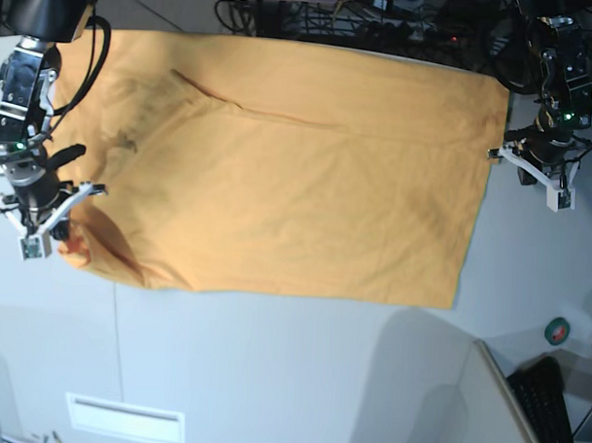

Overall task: Layout the t-shirt on the table in an organized manner, then fold the t-shirt properly
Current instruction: 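Move the left gripper to the other hem corner and grasp it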

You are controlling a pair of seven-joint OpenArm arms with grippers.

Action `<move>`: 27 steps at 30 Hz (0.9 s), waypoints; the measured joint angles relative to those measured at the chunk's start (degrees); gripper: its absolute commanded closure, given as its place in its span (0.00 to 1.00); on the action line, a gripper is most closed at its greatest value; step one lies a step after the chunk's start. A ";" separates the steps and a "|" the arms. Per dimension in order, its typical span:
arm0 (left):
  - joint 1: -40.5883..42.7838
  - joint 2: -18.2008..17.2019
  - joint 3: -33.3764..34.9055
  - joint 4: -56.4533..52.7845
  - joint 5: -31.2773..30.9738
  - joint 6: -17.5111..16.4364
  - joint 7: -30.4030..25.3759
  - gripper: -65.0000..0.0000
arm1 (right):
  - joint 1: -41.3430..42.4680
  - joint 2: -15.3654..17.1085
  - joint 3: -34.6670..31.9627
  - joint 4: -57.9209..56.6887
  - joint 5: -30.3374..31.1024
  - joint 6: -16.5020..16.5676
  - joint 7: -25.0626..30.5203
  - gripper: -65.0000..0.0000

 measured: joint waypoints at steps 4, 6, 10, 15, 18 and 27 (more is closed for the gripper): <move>-1.44 0.00 0.81 -0.33 0.07 0.04 0.35 1.00 | 0.04 0.13 -0.28 0.00 -0.02 0.00 -2.89 1.00; -4.42 -0.22 2.91 -1.90 0.00 0.68 0.33 1.00 | 0.09 -0.02 -0.28 0.00 -0.02 0.02 -2.99 1.00; -12.59 -0.74 6.95 -7.91 -0.31 0.00 -0.02 1.00 | 0.20 -0.17 -0.44 0.02 0.02 0.00 -2.73 1.00; -26.03 -2.16 10.32 -22.67 0.22 0.76 -0.15 0.64 | 0.22 -0.04 -0.52 0.02 0.04 0.02 -2.91 1.00; -34.07 -2.05 11.87 -32.72 0.00 0.90 -0.55 0.39 | 0.20 0.00 -0.48 0.02 -0.13 0.00 -2.97 1.00; -45.88 -1.01 21.44 -53.46 -0.87 0.39 -8.09 0.39 | 0.17 0.02 -0.48 0.04 -0.11 0.00 -2.97 1.00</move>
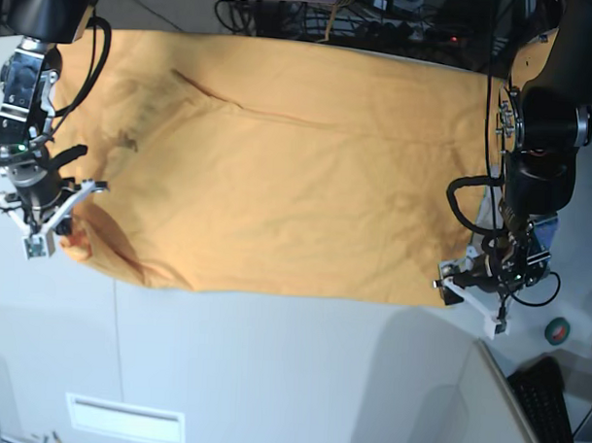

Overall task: Layout the t-shirt on the table in an organized manner, then fold the t-shirt properly
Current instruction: 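Move the left gripper to the other hem corner and grasp it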

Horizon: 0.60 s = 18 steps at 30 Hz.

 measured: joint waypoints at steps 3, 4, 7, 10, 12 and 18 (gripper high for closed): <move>0.57 0.37 0.00 -1.55 0.09 0.68 -0.15 0.48 | 0.02 0.09 -0.02 0.00 -0.04 0.00 0.00 1.00; 1.03 0.35 0.00 -1.03 0.00 0.55 -0.55 0.50 | 0.02 0.09 -0.02 0.00 -0.04 0.00 0.00 1.00; 2.91 0.37 0.00 1.64 0.07 0.55 -0.35 0.53 | 0.00 0.11 0.00 0.00 -0.04 0.00 -0.15 1.00; 5.22 0.35 0.00 3.65 0.00 0.52 -1.66 0.54 | 0.02 0.09 0.00 0.00 -0.07 0.00 -0.04 1.00; 5.55 0.33 -0.04 3.93 0.02 0.52 -1.66 0.66 | 0.02 0.11 0.00 0.00 -0.04 0.00 0.02 1.00; 5.57 0.35 -0.04 3.93 -0.15 0.09 -1.44 1.00 | 0.02 0.09 0.00 0.00 -0.04 0.00 0.00 1.00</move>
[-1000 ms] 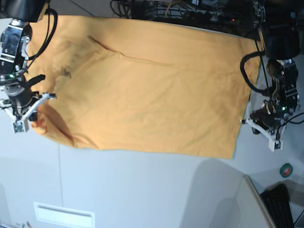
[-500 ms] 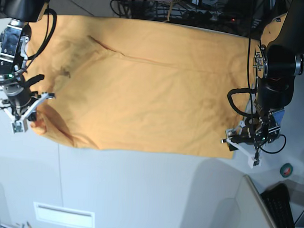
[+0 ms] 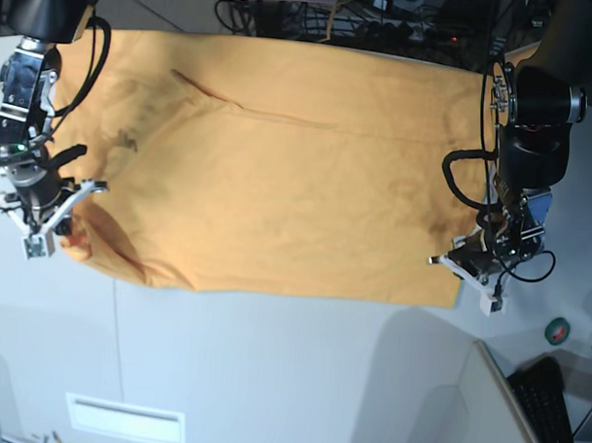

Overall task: Layout the t-shirt on the table in an organized manner, then fold the t-shirt properly
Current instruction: 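Move the left gripper to the other hem corner and grasp it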

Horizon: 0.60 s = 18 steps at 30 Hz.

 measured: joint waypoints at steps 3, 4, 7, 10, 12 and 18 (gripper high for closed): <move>0.74 0.04 0.00 2.32 0.20 0.04 1.38 1.00 | 0.00 0.02 0.00 0.00 0.00 0.00 0.02 1.00; 1.57 0.04 0.00 4.07 0.28 0.04 1.49 1.00 | 0.00 -0.02 0.00 0.00 0.00 0.00 -0.02 1.00; 4.55 0.04 0.02 10.01 0.61 0.04 1.66 1.00 | 0.00 0.00 -0.04 0.00 -0.02 0.00 -0.07 1.00; 7.08 0.04 0.07 15.39 0.74 0.04 5.40 1.00 | 0.00 0.00 0.00 0.00 0.00 0.00 -0.02 1.00; 8.74 0.02 0.09 19.06 1.07 0.13 6.60 1.00 | 0.00 0.00 -0.02 0.00 -0.02 0.00 -0.04 1.00; 15.76 -0.13 0.09 32.39 0.98 0.26 10.25 1.00 | 0.44 0.00 -0.02 -0.04 -0.04 0.00 -0.02 1.00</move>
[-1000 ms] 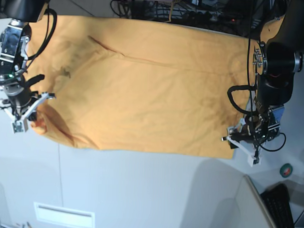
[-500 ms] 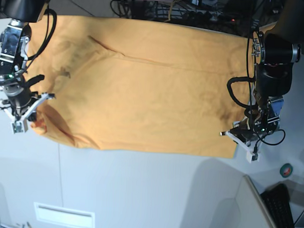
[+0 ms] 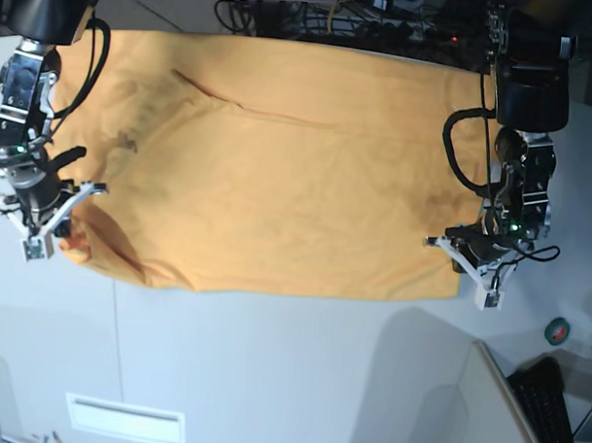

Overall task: Layout the t-shirt on the table in an organized manner, then fold the t-shirt properly
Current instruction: 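Move the left gripper to the other hem corner and grasp it, then lift the hem with both grippers and fold it toward the collar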

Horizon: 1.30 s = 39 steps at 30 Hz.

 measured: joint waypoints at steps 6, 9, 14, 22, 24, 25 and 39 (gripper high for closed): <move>6.27 -0.07 0.00 12.98 -0.09 -0.02 3.17 1.00 | 0.15 0.00 -0.02 -0.15 0.17 0.00 -0.02 1.00; 9.86 -0.04 0.07 20.83 -0.07 -0.02 4.98 1.00 | 0.17 -0.02 0.00 -0.20 0.20 0.00 0.00 1.00; 15.21 -0.04 0.20 30.16 0.09 -0.22 7.13 1.00 | 0.04 0.00 0.00 -0.20 0.20 0.00 -0.02 1.00; 21.75 -0.02 0.74 30.10 -0.11 -0.24 8.94 1.00 | 0.04 -0.02 0.00 -0.20 0.17 0.00 -0.02 1.00; 23.08 -0.04 0.76 29.00 -0.04 -0.22 9.05 1.00 | 0.04 0.00 0.00 -0.20 0.22 0.00 0.00 1.00; 23.47 -0.04 0.74 28.50 0.09 -0.22 9.07 1.00 | 0.04 -0.02 0.00 -0.20 0.20 0.00 0.02 1.00; 25.40 -0.17 0.11 25.09 -0.02 -0.22 8.92 0.66 | 0.04 -0.15 0.00 -0.20 0.20 0.00 -0.02 1.00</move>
